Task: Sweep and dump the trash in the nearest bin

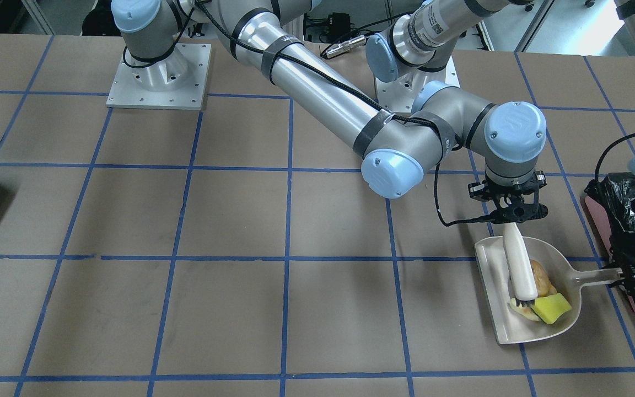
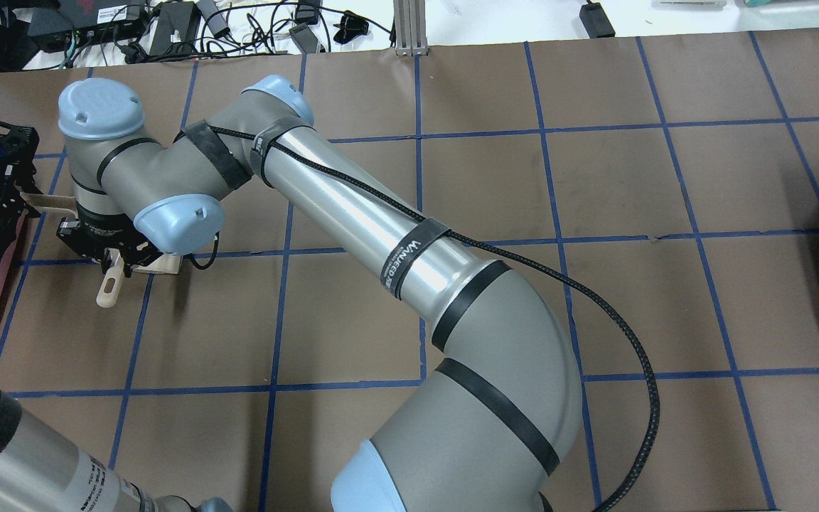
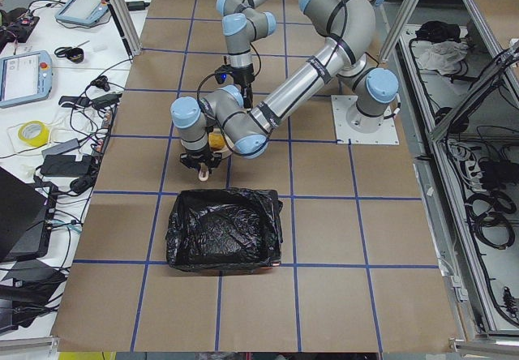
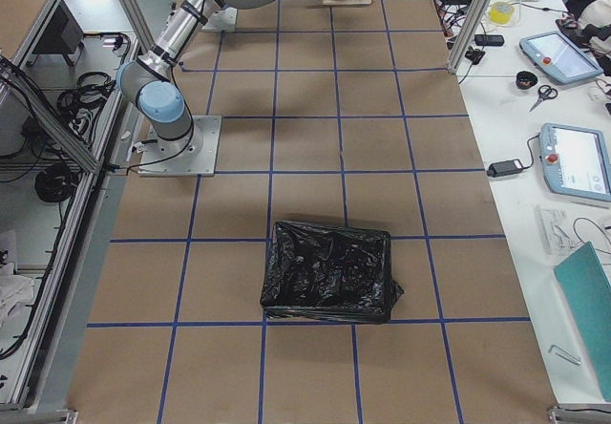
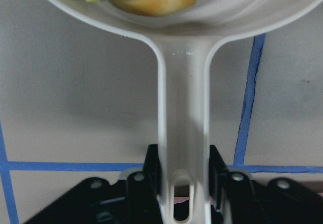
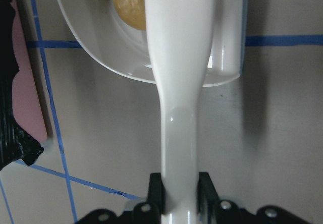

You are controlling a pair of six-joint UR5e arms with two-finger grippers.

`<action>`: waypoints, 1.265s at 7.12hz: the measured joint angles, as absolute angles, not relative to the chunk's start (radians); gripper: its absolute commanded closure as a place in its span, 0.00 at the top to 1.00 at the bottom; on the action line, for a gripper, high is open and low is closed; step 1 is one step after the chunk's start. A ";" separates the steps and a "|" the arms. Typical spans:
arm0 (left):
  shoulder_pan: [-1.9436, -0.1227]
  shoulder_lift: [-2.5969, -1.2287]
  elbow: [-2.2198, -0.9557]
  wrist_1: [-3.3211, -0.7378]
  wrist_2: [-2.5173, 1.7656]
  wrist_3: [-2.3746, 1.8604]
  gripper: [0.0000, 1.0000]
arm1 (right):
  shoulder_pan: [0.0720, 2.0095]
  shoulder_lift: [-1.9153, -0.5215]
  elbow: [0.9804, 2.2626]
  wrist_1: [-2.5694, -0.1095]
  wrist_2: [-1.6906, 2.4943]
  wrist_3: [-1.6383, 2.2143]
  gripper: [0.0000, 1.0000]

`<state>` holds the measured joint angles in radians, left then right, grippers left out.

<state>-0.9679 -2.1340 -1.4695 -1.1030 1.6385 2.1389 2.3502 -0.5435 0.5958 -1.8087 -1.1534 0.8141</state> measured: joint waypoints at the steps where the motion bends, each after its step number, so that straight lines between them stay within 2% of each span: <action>1: -0.968 -2.133 -1.470 -1.104 1.638 2.140 0.00 | 2.336 -0.587 0.640 -1.761 -1.187 0.789 0.00; 5: -0.963 -2.098 -1.471 -1.184 1.485 2.095 0.00 | 2.221 -0.766 0.890 -1.610 -1.337 0.721 0.00; 9: -0.895 -2.032 -1.419 -1.258 1.456 1.989 0.00 | 2.139 -1.010 1.323 -1.663 -1.452 0.593 0.00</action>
<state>-0.8950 -2.0325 -1.4193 -1.2582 1.4559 1.9891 2.1390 -1.0102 1.3227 -1.6627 -1.4521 0.5929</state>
